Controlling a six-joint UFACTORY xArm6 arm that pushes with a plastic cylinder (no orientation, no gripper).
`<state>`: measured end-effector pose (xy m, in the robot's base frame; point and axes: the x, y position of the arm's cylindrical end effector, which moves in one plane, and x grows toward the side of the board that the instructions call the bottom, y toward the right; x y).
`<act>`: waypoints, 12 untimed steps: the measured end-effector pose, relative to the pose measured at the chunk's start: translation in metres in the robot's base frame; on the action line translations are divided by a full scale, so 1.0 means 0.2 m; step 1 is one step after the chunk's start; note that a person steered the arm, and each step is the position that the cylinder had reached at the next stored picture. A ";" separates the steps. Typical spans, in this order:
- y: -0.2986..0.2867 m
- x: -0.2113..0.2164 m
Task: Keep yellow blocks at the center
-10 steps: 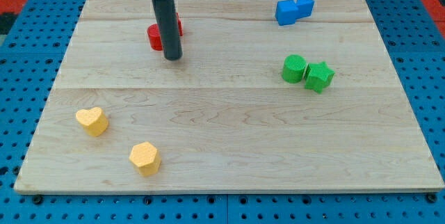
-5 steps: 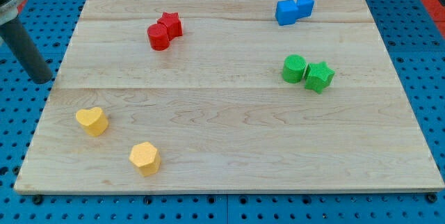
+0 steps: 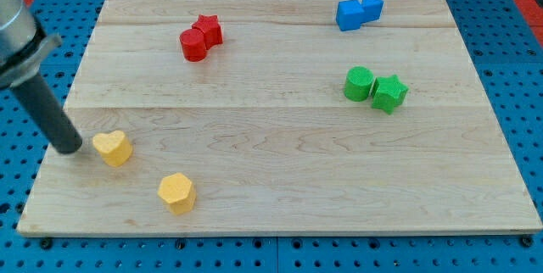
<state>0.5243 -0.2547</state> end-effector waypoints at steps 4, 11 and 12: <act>0.67 -0.08; 0.88 0.43; 0.75 0.34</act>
<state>0.5923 -0.1054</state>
